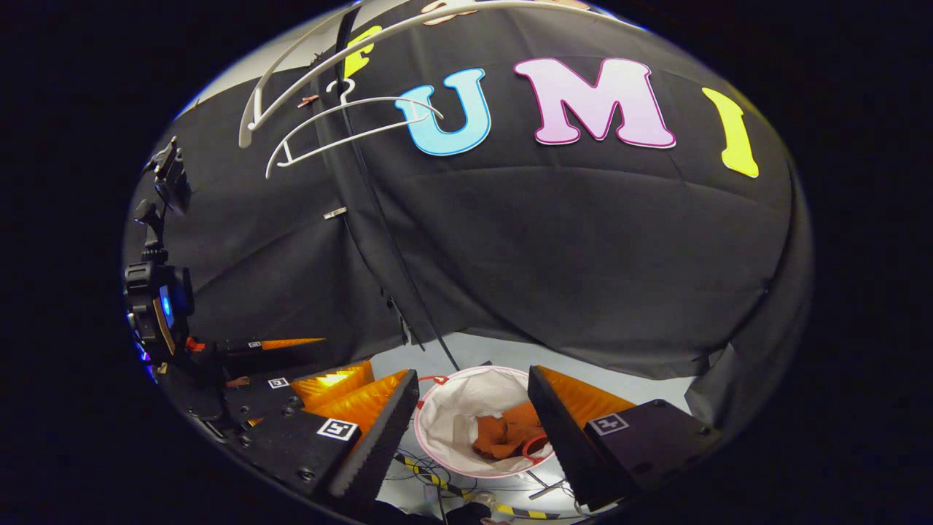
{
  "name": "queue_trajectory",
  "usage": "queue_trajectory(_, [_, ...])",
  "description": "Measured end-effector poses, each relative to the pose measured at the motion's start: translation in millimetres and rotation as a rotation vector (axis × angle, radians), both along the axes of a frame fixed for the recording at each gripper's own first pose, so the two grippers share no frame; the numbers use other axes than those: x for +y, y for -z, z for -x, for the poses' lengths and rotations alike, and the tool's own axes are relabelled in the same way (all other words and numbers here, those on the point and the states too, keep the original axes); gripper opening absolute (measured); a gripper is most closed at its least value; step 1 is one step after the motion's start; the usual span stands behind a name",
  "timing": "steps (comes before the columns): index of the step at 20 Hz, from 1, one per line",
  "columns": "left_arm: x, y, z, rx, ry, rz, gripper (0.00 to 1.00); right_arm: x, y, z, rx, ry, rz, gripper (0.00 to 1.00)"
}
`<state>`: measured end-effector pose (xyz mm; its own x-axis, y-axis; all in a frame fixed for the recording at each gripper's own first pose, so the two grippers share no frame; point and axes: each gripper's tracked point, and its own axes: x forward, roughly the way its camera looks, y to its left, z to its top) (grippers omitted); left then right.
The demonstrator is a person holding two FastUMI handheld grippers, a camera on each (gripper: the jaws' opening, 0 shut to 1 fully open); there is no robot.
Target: Grasp the clothes on the hanger with both hands and then place them into the laundry hamper below.
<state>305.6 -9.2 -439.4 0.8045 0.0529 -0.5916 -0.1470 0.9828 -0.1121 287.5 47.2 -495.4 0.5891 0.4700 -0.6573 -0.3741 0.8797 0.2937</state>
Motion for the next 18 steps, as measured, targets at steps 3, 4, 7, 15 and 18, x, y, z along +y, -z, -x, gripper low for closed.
queue_trajectory(3, [-1, -15, 12, -0.030, 0.008, 0.002, 0.95, 0, -13, 8, -0.023, 0.013, -0.005, 0.99])
queue_trajectory(4, [0, -21, 16, -0.043, 0.009, 0.001, 0.95, 0, -17, 12, -0.027, 0.016, -0.003, 0.99])
queue_trajectory(7, [1, -40, 30, -0.085, 0.012, 0.006, 0.95, 0, -34, 27, -0.053, 0.028, 0.003, 0.99])
queue_trajectory(15, [10, -144, 105, -0.252, 0.079, -0.050, 0.95, -3, -155, 83, -0.271, 0.149, 0.003, 0.99])
queue_trajectory(18, [17, -196, 148, -0.316, 0.104, -0.038, 0.95, -3, -219, 123, -0.381, 0.221, -0.004, 0.98])
